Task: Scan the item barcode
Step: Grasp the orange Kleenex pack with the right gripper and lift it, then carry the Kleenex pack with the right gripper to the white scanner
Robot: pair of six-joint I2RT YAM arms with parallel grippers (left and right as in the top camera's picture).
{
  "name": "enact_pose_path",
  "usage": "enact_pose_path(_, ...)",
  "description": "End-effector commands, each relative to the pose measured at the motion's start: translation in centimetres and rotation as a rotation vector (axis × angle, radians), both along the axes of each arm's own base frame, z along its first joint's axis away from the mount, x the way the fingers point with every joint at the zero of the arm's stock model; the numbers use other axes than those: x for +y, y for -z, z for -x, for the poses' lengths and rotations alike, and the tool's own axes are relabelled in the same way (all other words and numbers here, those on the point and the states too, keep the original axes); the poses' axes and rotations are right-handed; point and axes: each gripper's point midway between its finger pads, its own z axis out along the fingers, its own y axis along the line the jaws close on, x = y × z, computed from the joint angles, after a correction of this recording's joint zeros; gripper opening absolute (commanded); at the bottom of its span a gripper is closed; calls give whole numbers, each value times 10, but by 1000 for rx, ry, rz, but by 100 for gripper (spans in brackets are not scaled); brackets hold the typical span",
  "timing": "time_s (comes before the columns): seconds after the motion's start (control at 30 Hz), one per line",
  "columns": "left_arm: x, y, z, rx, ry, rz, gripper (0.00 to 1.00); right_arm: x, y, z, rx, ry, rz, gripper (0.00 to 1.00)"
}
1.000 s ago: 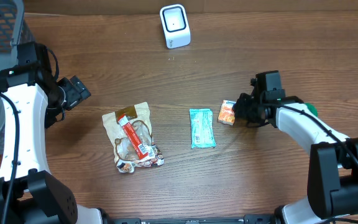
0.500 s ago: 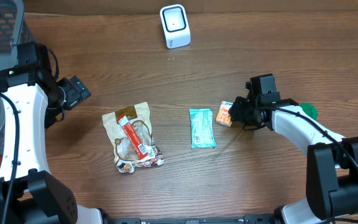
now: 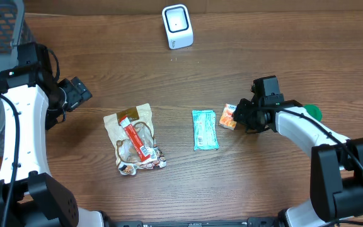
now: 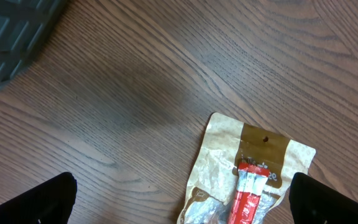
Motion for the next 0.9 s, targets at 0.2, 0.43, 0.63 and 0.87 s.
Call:
enact_pose_path(0.2, 0, -6, -5, -19, 24, -13, 100, -2, 13, 6, 44, 26, 7, 13)
enact_pose_path(0.43, 0, -6, -5, -19, 24, -13, 100, 6, 10, 8, 51, 8, -41, 11)
enact_pose_path(0.63, 0, -6, -5, -19, 24, -13, 100, -2, -9, -13, -6, 23, -45, 4)
enact_pose_path(0.87, 0, -6, -5, -19, 24, -13, 100, -10, -102, -54, -139, -81, 57, 4)
